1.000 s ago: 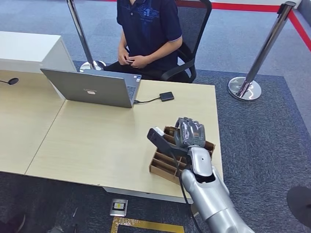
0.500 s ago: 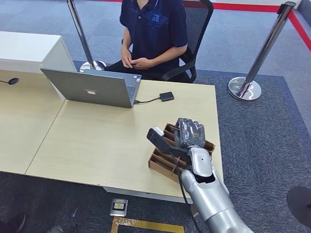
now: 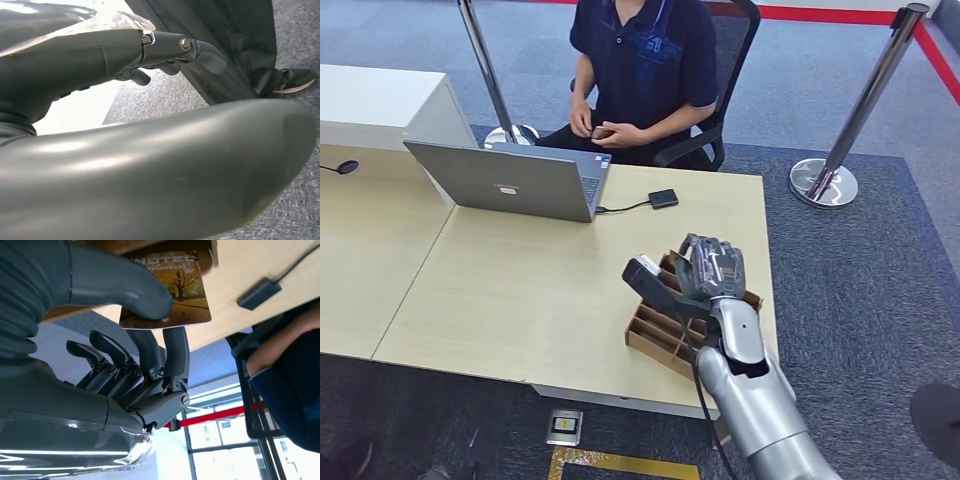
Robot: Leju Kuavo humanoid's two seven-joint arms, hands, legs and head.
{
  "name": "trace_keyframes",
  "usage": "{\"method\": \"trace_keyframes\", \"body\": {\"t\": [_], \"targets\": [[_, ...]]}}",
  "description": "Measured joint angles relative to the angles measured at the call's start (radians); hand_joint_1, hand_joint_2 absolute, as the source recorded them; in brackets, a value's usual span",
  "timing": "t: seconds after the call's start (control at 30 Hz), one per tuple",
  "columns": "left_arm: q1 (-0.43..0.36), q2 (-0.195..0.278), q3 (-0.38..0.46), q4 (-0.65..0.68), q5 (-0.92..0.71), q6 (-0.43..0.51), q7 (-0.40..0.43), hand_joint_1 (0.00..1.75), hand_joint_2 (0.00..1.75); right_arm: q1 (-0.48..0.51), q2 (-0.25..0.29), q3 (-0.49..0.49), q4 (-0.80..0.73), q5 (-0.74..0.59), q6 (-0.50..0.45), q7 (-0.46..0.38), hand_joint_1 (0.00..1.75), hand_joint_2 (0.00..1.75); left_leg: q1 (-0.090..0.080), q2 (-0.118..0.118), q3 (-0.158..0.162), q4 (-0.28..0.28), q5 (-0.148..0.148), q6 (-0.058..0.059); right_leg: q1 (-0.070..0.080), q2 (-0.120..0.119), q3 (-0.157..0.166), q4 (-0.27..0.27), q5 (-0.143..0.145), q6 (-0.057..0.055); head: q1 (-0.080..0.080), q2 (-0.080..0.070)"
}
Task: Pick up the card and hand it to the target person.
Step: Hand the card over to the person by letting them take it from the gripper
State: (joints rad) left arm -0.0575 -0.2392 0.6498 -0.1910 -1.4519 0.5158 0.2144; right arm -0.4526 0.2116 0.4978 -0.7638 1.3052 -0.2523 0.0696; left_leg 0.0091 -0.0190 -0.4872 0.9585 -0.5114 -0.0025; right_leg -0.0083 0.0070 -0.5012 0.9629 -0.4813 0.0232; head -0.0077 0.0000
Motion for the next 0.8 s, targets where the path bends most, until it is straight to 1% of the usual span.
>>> {"method": "trace_keyframes", "body": {"t": [0.23,0.5,0.67,0.8], "targets": [[0.0,0.0,0.002,0.0,0.014,0.002,-0.002,0.0,0.0,0.019,-0.029,0.002,-0.179,-0.028,0.035,-0.027,1.71,1.75,0.0,0.0,0.0,0.0,0.0,0.0,0.0,0.0,0.0,0.0,0.0,0.0,0.0,0.0],[0.0,0.0,0.007,0.0,0.015,0.005,-0.008,0.0,0.0,0.017,-0.051,0.019,-0.353,-0.034,0.064,-0.029,1.69,1.75,0.0,0.0,0.0,0.0,0.0,0.0,0.0,0.0,0.0,0.0,0.0,0.0,0.0,0.0],[0.0,0.0,0.007,0.0,0.012,0.005,-0.01,0.0,0.0,-0.005,-0.054,0.027,-0.402,-0.028,0.078,-0.016,1.72,1.75,0.0,0.0,0.0,0.0,0.0,0.0,0.0,0.0,0.0,0.0,0.0,0.0,0.0,0.0],[-0.002,0.0,0.007,0.0,0.016,0.006,-0.01,0.0,0.0,-0.062,-0.038,0.032,-0.383,-0.045,0.104,-0.012,1.71,1.75,0.0,0.0,0.0,0.0,0.001,-0.001,0.0,0.0,0.0,0.001,0.001,0.0,0.0,0.0]]}}
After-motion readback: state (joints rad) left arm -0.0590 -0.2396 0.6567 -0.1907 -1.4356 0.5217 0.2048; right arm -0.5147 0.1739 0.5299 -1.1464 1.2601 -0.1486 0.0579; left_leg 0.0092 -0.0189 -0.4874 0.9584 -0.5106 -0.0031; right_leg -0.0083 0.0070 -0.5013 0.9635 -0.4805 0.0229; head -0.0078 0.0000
